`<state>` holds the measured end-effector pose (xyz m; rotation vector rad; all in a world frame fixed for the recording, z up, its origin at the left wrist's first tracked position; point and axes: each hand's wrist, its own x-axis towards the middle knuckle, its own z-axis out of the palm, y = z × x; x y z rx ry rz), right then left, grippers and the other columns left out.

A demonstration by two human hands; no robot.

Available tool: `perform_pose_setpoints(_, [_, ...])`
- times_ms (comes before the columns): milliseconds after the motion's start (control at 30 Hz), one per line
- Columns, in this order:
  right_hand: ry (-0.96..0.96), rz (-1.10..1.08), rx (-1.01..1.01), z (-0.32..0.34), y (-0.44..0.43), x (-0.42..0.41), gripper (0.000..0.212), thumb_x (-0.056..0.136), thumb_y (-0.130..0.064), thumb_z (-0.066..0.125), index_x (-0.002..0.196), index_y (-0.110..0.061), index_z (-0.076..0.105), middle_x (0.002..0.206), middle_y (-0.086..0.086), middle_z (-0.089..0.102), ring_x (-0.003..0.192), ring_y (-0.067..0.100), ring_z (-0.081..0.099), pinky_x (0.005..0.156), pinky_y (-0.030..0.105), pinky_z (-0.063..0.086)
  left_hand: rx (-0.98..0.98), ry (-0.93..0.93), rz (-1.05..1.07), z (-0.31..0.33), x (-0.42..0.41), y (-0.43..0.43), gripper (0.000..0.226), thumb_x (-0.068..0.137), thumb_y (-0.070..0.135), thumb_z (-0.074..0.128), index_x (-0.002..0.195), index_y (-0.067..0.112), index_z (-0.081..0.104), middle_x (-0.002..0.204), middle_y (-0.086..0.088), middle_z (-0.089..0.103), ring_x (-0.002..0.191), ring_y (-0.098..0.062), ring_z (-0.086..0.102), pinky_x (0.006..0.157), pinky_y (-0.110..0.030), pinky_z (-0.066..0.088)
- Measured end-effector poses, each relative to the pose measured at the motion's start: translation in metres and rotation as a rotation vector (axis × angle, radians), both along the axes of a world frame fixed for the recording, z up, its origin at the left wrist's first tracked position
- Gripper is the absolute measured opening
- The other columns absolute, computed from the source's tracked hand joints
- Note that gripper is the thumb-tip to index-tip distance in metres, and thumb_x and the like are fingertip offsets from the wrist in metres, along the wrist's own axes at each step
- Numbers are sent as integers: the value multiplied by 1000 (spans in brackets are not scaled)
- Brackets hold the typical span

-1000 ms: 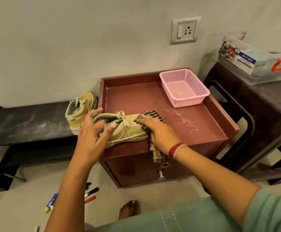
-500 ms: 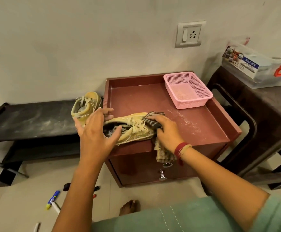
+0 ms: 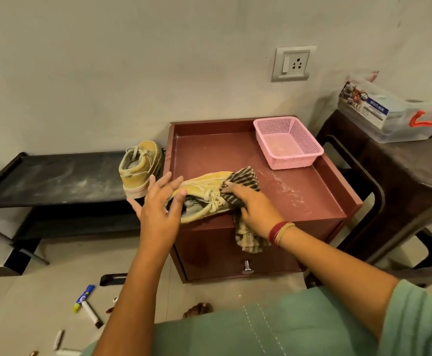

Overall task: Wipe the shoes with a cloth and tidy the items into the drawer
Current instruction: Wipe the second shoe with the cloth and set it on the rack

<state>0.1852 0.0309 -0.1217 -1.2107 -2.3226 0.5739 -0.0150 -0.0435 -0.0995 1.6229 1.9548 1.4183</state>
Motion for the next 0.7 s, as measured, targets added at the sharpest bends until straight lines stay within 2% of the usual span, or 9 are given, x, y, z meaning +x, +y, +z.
perform_pose_setpoints(33, [-61,-30,25,1,4,6,61,78,10,44,128,-25,52,147,-5,38,133,19,38,110,34,31,-6,-12,1,0,1,-3,36,94,49,44,122,33,62,143,9,46,144,-9,18,106,-43,-23])
perform_pose_setpoints(100, [-106,-129,50,0,10,12,60,81,7,45,132,-24,51,150,-5,32,138,20,30,111,33,26,-11,-61,-9,0,3,-7,38,92,56,36,118,42,59,144,12,44,145,-8,14,106,-46,-24])
perform_pose_setpoints(167, [15,-226,20,0,9,7,63,78,11,44,130,-24,54,148,-1,37,136,21,33,112,31,25,-35,-109,-13,1,4,-8,32,91,54,37,118,49,54,146,10,41,146,-13,16,108,-52,-20])
perform_pose_setpoints(233, [127,-186,-12,-3,1,1,64,74,16,42,124,-21,59,143,1,44,134,19,38,113,26,24,-75,-130,37,-1,4,-7,38,93,51,44,131,47,46,150,6,35,144,-18,20,110,-57,-14])
perform_pose_setpoints(333, [4,-39,21,-9,-4,3,64,78,13,42,130,-22,53,147,-5,38,137,23,33,115,34,25,-190,-151,170,0,2,-7,58,92,47,53,145,33,32,151,0,32,141,-23,26,112,-58,-9])
perform_pose_setpoints(400, [-98,-127,38,-8,6,13,64,82,9,41,136,-26,46,151,-6,30,141,27,25,116,35,19,-248,-158,221,1,2,-8,59,89,53,54,140,30,37,145,-2,40,137,-26,33,112,-59,-8])
perform_pose_setpoints(467, [-86,-191,26,-6,8,14,64,83,8,40,137,-27,45,152,-5,29,141,27,23,115,32,14,-280,-164,257,2,2,-9,58,85,58,55,135,29,43,139,-3,46,133,-27,38,112,-60,-7])
perform_pose_setpoints(600, [-81,-4,41,-7,-2,9,67,77,12,43,134,-23,50,150,-7,32,139,23,29,115,37,24,-263,-168,288,1,-1,-11,60,80,65,58,126,28,46,130,-2,54,127,-27,44,113,-62,-4])
perform_pose_setpoints(700, [-111,-159,44,-8,11,15,67,82,10,41,137,-28,45,152,-7,28,142,25,22,117,37,18,-193,-127,272,0,0,-11,70,70,74,58,119,26,45,123,-2,57,122,-27,49,112,-64,-1])
